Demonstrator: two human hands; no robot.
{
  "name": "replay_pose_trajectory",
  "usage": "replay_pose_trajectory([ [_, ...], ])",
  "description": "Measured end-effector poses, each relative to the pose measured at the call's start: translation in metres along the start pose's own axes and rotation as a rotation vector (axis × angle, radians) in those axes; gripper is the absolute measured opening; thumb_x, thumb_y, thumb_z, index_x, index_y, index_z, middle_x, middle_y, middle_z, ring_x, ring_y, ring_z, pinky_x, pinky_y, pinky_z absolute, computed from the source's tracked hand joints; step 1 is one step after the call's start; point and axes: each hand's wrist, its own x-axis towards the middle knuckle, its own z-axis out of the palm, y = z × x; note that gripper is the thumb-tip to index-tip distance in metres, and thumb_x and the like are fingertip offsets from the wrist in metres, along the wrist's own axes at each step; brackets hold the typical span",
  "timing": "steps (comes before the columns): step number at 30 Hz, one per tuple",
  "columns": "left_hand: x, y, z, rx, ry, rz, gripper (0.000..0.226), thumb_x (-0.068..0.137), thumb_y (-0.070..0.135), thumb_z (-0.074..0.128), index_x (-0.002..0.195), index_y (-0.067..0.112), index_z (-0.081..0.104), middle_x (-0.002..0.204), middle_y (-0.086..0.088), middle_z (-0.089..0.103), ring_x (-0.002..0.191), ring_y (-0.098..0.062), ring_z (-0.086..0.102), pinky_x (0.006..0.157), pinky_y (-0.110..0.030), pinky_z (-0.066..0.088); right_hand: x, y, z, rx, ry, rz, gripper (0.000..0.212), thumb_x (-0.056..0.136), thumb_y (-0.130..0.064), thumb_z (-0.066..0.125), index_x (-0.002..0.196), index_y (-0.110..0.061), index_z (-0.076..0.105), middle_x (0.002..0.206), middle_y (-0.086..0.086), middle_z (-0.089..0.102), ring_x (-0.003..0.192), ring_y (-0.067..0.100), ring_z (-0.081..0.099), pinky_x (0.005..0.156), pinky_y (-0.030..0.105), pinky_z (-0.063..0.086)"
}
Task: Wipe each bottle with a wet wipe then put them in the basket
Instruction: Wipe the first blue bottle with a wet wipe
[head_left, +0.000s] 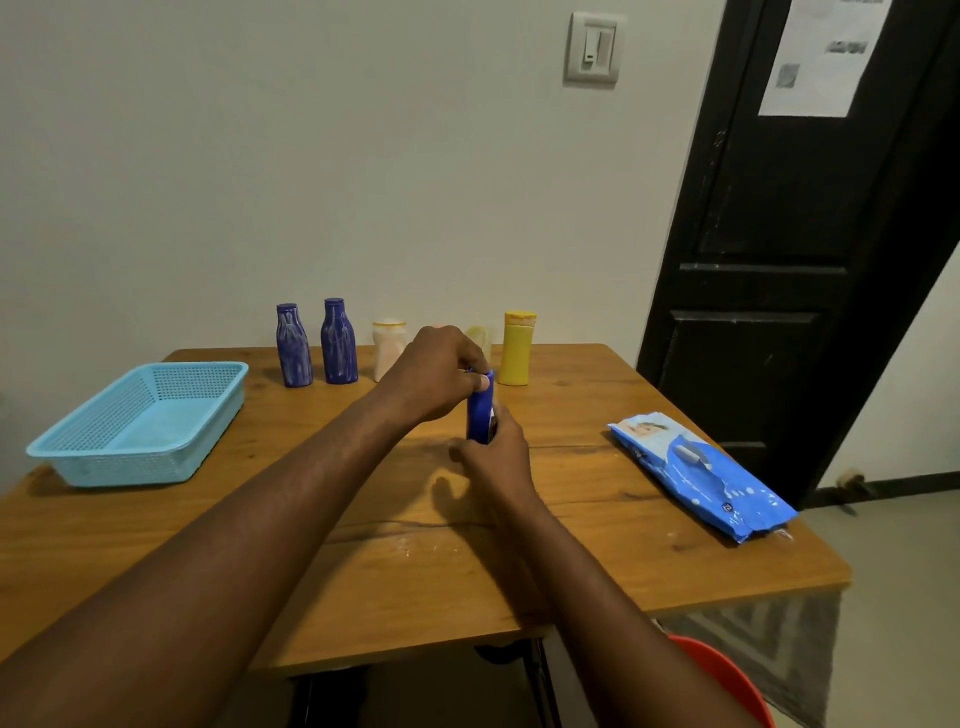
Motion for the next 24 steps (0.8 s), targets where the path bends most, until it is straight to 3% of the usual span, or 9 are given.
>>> replay_pose_trajectory([
  [3, 0.000, 0.001, 0.002, 0.013, -0.014, 0.011, 0.022, 0.085, 0.010, 0.075, 0.108, 0.010, 0.077, 0.112, -0.003, 0.072, 0.096, -0.011, 0.063, 0.084, -0.027, 0.052, -0.011, 0.009, -0.003, -0.066, -0.049, 0.079, 0.052, 0.085, -0.005, 0.075, 0.127, -0.023, 0.050, 0.107, -0.010, 0.058, 0.108, 0.015, 0.062, 0.075, 0.017, 0.047],
  [6, 0.002, 0.002, 0.001, 0.033, -0.018, 0.023, 0.023, 0.085, 0.009, 0.074, 0.108, 0.009, 0.077, 0.115, -0.003, 0.072, 0.095, -0.010, 0.062, 0.083, -0.026, 0.051, -0.029, 0.010, 0.003, 0.001, -0.035, 0.049, 0.063, 0.087, -0.006, 0.073, 0.137, -0.029, 0.040, 0.107, -0.013, 0.057, 0.101, 0.009, 0.061, 0.068, 0.012, 0.044],
  [9, 0.003, 0.001, -0.001, 0.023, -0.017, 0.037, 0.019, 0.085, 0.012, 0.074, 0.103, 0.010, 0.079, 0.112, -0.002, 0.074, 0.085, -0.006, 0.063, 0.079, -0.023, 0.053, -0.038, -0.002, 0.012, 0.056, 0.002, -0.028, 0.090, 0.088, -0.005, 0.071, 0.159, -0.027, 0.021, 0.138, -0.005, 0.053, 0.120, 0.009, 0.055, 0.078, 0.009, 0.045],
  [11, 0.002, 0.000, -0.003, 0.014, -0.006, 0.057, 0.015, 0.085, 0.017, 0.076, 0.099, 0.013, 0.081, 0.106, -0.001, 0.076, 0.077, 0.000, 0.062, 0.074, -0.019, 0.053, -0.032, -0.012, 0.013, 0.053, 0.055, -0.145, 0.097, 0.085, -0.005, 0.071, 0.163, -0.026, 0.017, 0.151, -0.003, 0.046, 0.129, 0.011, 0.051, 0.077, 0.004, 0.046],
  [14, 0.003, -0.002, -0.006, 0.003, -0.008, 0.048, 0.015, 0.086, 0.017, 0.076, 0.100, 0.014, 0.081, 0.103, 0.000, 0.077, 0.077, -0.001, 0.063, 0.075, -0.022, 0.055, -0.013, -0.022, 0.006, 0.031, 0.106, -0.243, 0.089, 0.082, -0.004, 0.070, 0.159, -0.023, 0.030, 0.148, -0.003, 0.051, 0.132, 0.013, 0.050, 0.089, 0.009, 0.044],
  [16, 0.004, -0.002, -0.009, 0.018, -0.023, 0.036, 0.014, 0.086, 0.014, 0.076, 0.099, 0.014, 0.081, 0.102, -0.001, 0.077, 0.079, -0.003, 0.064, 0.075, -0.021, 0.054, -0.003, -0.021, -0.001, -0.007, 0.098, -0.239, 0.079, 0.082, -0.002, 0.069, 0.153, -0.023, 0.041, 0.134, -0.003, 0.059, 0.120, 0.014, 0.058, 0.083, 0.010, 0.047],
  [20, 0.004, 0.002, -0.008, 0.028, -0.051, 0.037, 0.017, 0.086, 0.012, 0.075, 0.102, 0.010, 0.079, 0.107, -0.001, 0.074, 0.085, -0.008, 0.063, 0.073, -0.018, 0.047, 0.001, 0.001, -0.007, -0.070, -0.013, -0.034, 0.058, 0.084, -0.004, 0.074, 0.134, -0.022, 0.051, 0.118, -0.001, 0.064, 0.098, 0.013, 0.063, 0.071, 0.016, 0.049],
  [24, 0.002, 0.006, -0.002, 0.051, -0.031, 0.047, 0.018, 0.084, 0.016, 0.074, 0.100, 0.009, 0.079, 0.110, -0.001, 0.075, 0.092, -0.012, 0.065, 0.079, -0.028, 0.054, -0.021, 0.019, -0.003, 0.027, 0.005, 0.045, 0.050, 0.086, -0.003, 0.071, 0.127, -0.023, 0.055, 0.114, -0.005, 0.065, 0.103, 0.012, 0.064, 0.073, 0.020, 0.049],
])
